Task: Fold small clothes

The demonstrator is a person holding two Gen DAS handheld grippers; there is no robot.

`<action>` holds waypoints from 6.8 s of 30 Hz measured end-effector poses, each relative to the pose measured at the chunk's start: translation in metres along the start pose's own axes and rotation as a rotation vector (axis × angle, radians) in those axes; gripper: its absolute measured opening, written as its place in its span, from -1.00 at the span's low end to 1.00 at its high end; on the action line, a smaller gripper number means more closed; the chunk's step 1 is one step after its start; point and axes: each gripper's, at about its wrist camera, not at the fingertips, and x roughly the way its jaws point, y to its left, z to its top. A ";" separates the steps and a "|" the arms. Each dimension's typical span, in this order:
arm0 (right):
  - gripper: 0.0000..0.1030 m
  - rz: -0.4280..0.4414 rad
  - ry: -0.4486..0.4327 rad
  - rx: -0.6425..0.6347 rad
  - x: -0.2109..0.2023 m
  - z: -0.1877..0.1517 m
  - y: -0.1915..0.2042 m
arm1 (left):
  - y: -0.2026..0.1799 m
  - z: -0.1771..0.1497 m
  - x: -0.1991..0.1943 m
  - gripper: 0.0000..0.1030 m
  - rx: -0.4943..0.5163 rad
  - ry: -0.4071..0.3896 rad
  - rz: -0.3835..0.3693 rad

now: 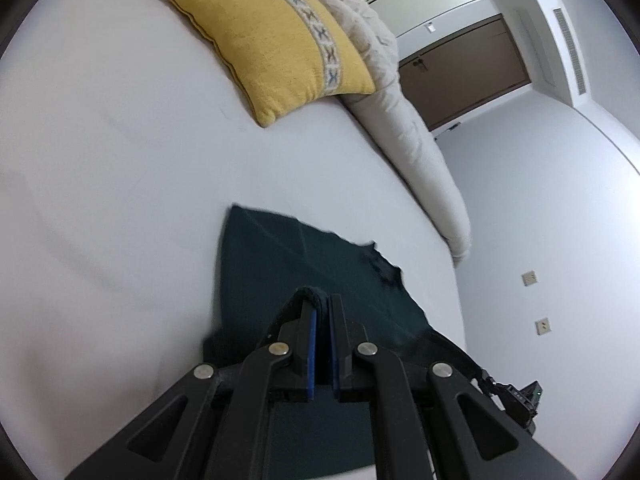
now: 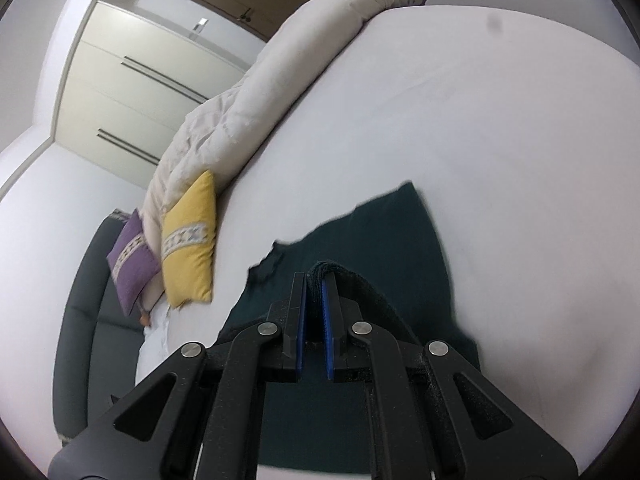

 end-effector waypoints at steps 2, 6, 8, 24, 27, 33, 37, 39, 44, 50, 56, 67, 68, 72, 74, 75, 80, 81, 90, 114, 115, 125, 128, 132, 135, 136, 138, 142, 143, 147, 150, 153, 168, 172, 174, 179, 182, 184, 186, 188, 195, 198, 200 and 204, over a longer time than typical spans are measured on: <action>-0.89 -0.016 -0.006 0.009 0.023 0.013 -0.002 | 0.002 0.013 0.015 -0.89 0.000 -0.005 0.014; -0.89 -0.070 -0.004 0.022 0.065 0.032 -0.016 | 0.003 0.035 0.045 -0.89 0.013 0.003 0.048; -0.89 -0.095 -0.001 0.039 0.083 0.037 -0.026 | 0.003 0.042 0.064 -0.89 0.023 0.014 0.066; 0.26 -0.160 -0.115 0.106 0.122 0.052 -0.053 | 0.027 0.054 0.086 0.25 -0.038 -0.018 0.073; 0.31 -0.196 -0.172 0.037 0.108 0.050 -0.036 | 0.019 0.054 0.061 0.26 -0.015 -0.089 0.080; 0.21 -0.185 -0.055 -0.247 0.139 0.016 0.029 | -0.038 0.023 0.065 0.26 0.232 -0.084 0.110; 0.21 -0.174 0.059 -0.323 0.182 -0.008 0.046 | -0.042 0.001 0.100 0.26 0.330 -0.035 0.220; 0.04 -0.217 0.083 -0.308 0.200 -0.012 0.032 | -0.025 -0.001 0.114 0.16 0.310 -0.008 0.274; -0.66 -0.203 -0.020 -0.207 0.184 0.002 -0.014 | -0.001 -0.004 0.109 -0.18 0.334 -0.018 0.247; -0.50 -0.226 -0.123 -0.180 0.123 0.002 -0.008 | -0.009 -0.015 0.066 -0.01 0.337 -0.092 0.313; -0.43 0.028 0.154 -0.346 0.146 -0.099 0.057 | -0.052 -0.082 0.056 0.18 0.527 -0.077 0.299; -0.42 -0.059 0.143 -0.254 0.150 -0.110 -0.009 | -0.014 -0.095 0.048 0.03 0.507 -0.016 0.313; -0.38 -0.074 0.115 -0.223 0.138 -0.102 -0.021 | -0.011 -0.096 0.040 0.03 0.496 -0.020 0.306; -0.08 -0.133 -0.012 -0.152 0.083 -0.073 -0.047 | -0.001 -0.088 0.001 0.28 0.437 -0.089 0.307; 0.30 -0.153 -0.078 -0.132 0.065 -0.067 -0.051 | 0.006 -0.079 -0.011 0.36 0.406 -0.123 0.318; 0.30 -0.177 -0.101 -0.122 0.060 -0.064 -0.053 | 0.012 -0.071 -0.013 0.36 0.376 -0.123 0.326; 0.30 -0.060 -0.055 -0.144 0.068 -0.066 -0.032 | 0.042 -0.044 -0.014 0.37 0.217 -0.100 0.307; 0.30 -0.025 -0.029 -0.168 0.077 -0.069 -0.022 | 0.048 -0.040 -0.008 0.40 0.187 -0.075 0.283; 0.30 0.206 0.155 -0.165 0.155 -0.093 0.022 | 0.036 -0.027 0.041 0.47 0.159 0.064 0.209; 0.26 0.160 0.320 -0.221 0.246 -0.122 0.060 | 0.024 -0.027 0.042 -0.78 0.144 0.148 0.140; 0.26 0.169 0.322 -0.202 0.242 -0.119 0.058 | 0.014 -0.026 0.039 -0.78 0.158 0.145 0.142; 0.29 0.250 0.286 -0.018 0.189 -0.063 0.004 | -0.150 -0.078 0.068 -0.79 0.344 0.167 0.027; 0.29 0.266 0.274 0.035 0.180 -0.047 -0.019 | -0.184 -0.115 0.112 -0.79 0.355 0.215 -0.038; 0.26 0.301 0.295 0.083 0.181 -0.040 -0.040 | -0.192 -0.155 0.159 -0.69 0.355 0.312 -0.053; 0.27 0.300 0.304 0.072 0.182 -0.039 -0.039 | -0.190 -0.161 0.145 -0.51 0.338 0.319 -0.112; 0.27 0.291 0.305 0.063 0.182 -0.040 -0.037 | -0.192 -0.159 0.132 -0.45 0.356 0.294 -0.128; 0.27 0.270 0.309 0.050 0.184 -0.041 -0.032 | -0.193 -0.150 0.102 -0.33 0.378 0.240 -0.170; 0.27 0.190 0.336 0.021 0.189 -0.044 -0.017 | -0.173 -0.128 0.066 -0.32 0.386 0.156 -0.146; 0.27 0.165 0.348 0.015 0.191 -0.045 -0.011 | -0.165 -0.125 0.064 -0.32 0.378 0.151 -0.127; 0.30 0.060 0.387 -0.047 0.201 -0.052 0.008 | -0.124 -0.121 0.061 -0.32 0.304 0.165 -0.091; 0.06 -0.036 0.393 -0.110 0.210 -0.054 0.021 | -0.105 -0.124 0.060 -0.32 0.288 0.175 -0.078; -0.68 -0.108 0.385 -0.158 0.204 -0.050 0.024 | -0.100 -0.127 0.059 -0.32 0.293 0.175 -0.071; -0.80 -0.079 0.266 -0.273 0.114 0.023 0.024 | -0.160 -0.144 0.071 -0.18 0.483 0.147 -0.024; -0.80 -0.077 0.270 -0.244 0.101 0.048 -0.002 | -0.181 -0.152 0.087 -0.11 0.539 0.151 -0.010; -0.80 -0.091 0.304 -0.227 0.107 0.052 -0.028 | -0.190 -0.156 0.096 -0.06 0.565 0.151 0.000; -0.81 -0.048 0.290 -0.106 0.125 0.037 -0.094 | -0.202 -0.169 0.127 -0.06 0.616 0.191 0.050; -0.81 -0.053 0.262 -0.163 0.111 0.037 -0.084 | -0.201 -0.171 0.130 -0.06 0.630 0.183 0.058; -0.81 -0.042 0.248 -0.172 0.104 0.041 -0.080 | -0.201 -0.169 0.131 -0.06 0.629 0.180 0.056; -0.81 -0.065 0.247 -0.162 0.105 0.045 -0.086 | -0.206 -0.170 0.134 -0.02 0.648 0.164 0.072; -0.81 -0.090 0.273 -0.138 0.112 0.043 -0.099 | -0.208 -0.173 0.143 0.17 0.697 0.149 0.123; -0.18 -0.072 0.180 -0.111 0.057 0.034 -0.110 | -0.191 -0.176 0.156 0.18 0.718 0.153 0.180; -0.18 -0.061 0.151 -0.185 0.020 0.014 -0.098 | -0.190 -0.175 0.156 0.18 0.719 0.158 0.184; -0.18 -0.060 0.158 -0.233 0.008 -0.002 -0.089 | -0.193 -0.177 0.157 0.19 0.727 0.160 0.200; -0.32 -0.127 0.196 -0.308 0.011 -0.035 -0.080 | -0.198 -0.182 0.162 0.21 0.767 0.163 0.247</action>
